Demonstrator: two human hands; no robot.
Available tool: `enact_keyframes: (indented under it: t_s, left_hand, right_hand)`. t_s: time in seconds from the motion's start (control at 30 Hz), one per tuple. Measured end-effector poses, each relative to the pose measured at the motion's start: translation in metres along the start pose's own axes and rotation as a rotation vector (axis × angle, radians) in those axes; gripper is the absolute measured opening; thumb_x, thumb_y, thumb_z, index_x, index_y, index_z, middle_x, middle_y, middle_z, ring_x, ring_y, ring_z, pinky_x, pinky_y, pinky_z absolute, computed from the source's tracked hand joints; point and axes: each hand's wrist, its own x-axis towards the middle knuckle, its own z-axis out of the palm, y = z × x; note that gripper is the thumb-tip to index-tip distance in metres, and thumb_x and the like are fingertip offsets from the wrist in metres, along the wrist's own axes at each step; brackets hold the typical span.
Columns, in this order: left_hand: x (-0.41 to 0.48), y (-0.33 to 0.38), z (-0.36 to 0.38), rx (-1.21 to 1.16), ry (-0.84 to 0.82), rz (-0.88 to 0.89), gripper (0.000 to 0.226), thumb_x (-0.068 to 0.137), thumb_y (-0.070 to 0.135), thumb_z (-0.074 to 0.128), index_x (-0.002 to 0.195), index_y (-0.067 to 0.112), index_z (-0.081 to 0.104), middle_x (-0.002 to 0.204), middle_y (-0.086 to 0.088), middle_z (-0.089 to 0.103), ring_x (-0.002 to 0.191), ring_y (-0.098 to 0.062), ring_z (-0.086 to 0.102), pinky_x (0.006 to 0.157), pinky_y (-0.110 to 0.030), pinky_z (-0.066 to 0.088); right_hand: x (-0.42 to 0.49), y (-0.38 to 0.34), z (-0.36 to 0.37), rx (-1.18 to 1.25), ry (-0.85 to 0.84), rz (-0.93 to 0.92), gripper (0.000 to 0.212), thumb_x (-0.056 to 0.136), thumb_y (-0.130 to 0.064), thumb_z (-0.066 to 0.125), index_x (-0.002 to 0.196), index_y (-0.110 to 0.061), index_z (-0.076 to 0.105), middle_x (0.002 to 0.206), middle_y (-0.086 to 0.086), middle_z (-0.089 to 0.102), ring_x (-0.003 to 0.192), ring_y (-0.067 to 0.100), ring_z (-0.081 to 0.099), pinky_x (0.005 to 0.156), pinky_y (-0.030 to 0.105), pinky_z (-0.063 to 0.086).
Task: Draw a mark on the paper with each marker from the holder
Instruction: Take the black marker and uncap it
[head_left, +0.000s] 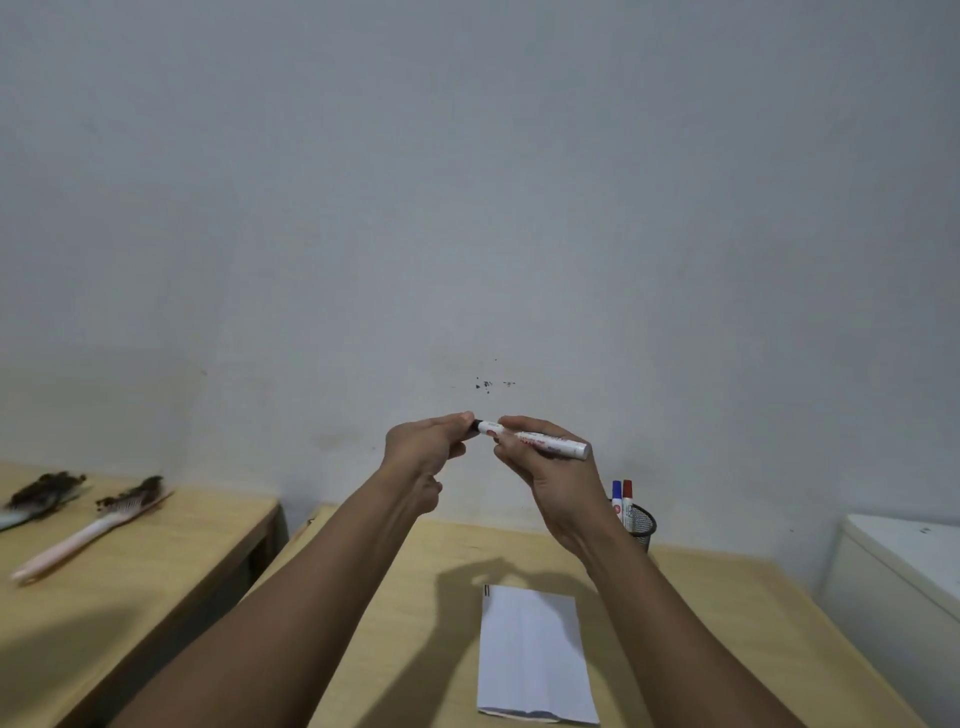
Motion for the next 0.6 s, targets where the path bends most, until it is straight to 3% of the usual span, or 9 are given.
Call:
enact_keyframes:
  t_s: [0.13, 0.23, 0.33, 0.4, 0.5, 0.6]
  left_hand:
    - [0.006, -0.012, -0.005, 0.014, 0.002, -0.026, 0.011, 0.086, 0.028, 0.074, 0.083, 0.017, 0.075, 0.082, 0.011, 0.079, 0.090, -0.009, 0.063, 0.095, -0.049, 0.033]
    - [0.013, -0.025, -0.009, 0.021, 0.027, -0.077, 0.016, 0.083, 0.032, 0.077, 0.084, 0.016, 0.074, 0.082, 0.009, 0.079, 0.088, -0.009, 0.061, 0.089, -0.047, 0.035]
    - [0.025, -0.043, -0.019, 0.054, 0.086, 0.003, 0.017, 0.081, 0.033, 0.079, 0.083, 0.015, 0.077, 0.084, 0.008, 0.079, 0.086, -0.013, 0.060, 0.081, -0.040, 0.039]
    - [0.035, -0.060, -0.028, 0.113, 0.113, 0.147, 0.011, 0.079, 0.031, 0.081, 0.081, 0.020, 0.078, 0.083, 0.007, 0.078, 0.093, -0.016, 0.064, 0.085, -0.040, 0.044]
    - [0.048, -0.095, -0.042, 0.440, 0.138, 0.299, 0.007, 0.072, 0.041, 0.079, 0.074, 0.037, 0.074, 0.073, 0.021, 0.075, 0.090, -0.004, 0.067, 0.087, -0.045, 0.040]
    - [0.053, -0.129, -0.055, 0.792, 0.176, 0.335, 0.007, 0.081, 0.037, 0.075, 0.081, 0.040, 0.068, 0.069, 0.026, 0.070, 0.082, 0.014, 0.055, 0.082, -0.037, 0.023]
  right_hand:
    - [-0.003, 0.011, -0.008, -0.059, -0.080, 0.032, 0.022, 0.090, 0.006, 0.068, 0.108, -0.005, 0.076, 0.110, 0.013, 0.079, 0.108, 0.023, 0.072, 0.102, 0.039, 0.054]
    - [-0.008, 0.021, -0.016, -0.132, -0.114, 0.050, 0.028, 0.089, 0.013, 0.064, 0.096, -0.009, 0.079, 0.117, 0.004, 0.078, 0.120, 0.020, 0.068, 0.106, 0.040, 0.052]
    - [-0.011, 0.032, -0.025, -0.174, -0.088, 0.054, 0.022, 0.088, 0.006, 0.070, 0.101, -0.009, 0.079, 0.115, 0.006, 0.078, 0.118, 0.024, 0.069, 0.105, 0.044, 0.052]
    - [-0.013, 0.039, -0.031, -0.118, -0.025, 0.072, 0.019, 0.087, 0.000, 0.074, 0.105, -0.004, 0.078, 0.107, 0.016, 0.079, 0.107, 0.029, 0.072, 0.101, 0.044, 0.056]
    - [-0.015, 0.054, -0.040, -0.043, 0.059, 0.105, 0.016, 0.085, 0.003, 0.074, 0.101, 0.000, 0.074, 0.096, 0.020, 0.079, 0.093, 0.031, 0.072, 0.087, 0.035, 0.062]
    - [-0.018, 0.070, -0.049, -0.021, 0.103, 0.139, 0.018, 0.082, 0.009, 0.075, 0.095, -0.002, 0.071, 0.091, 0.015, 0.080, 0.087, 0.030, 0.073, 0.080, 0.032, 0.063]
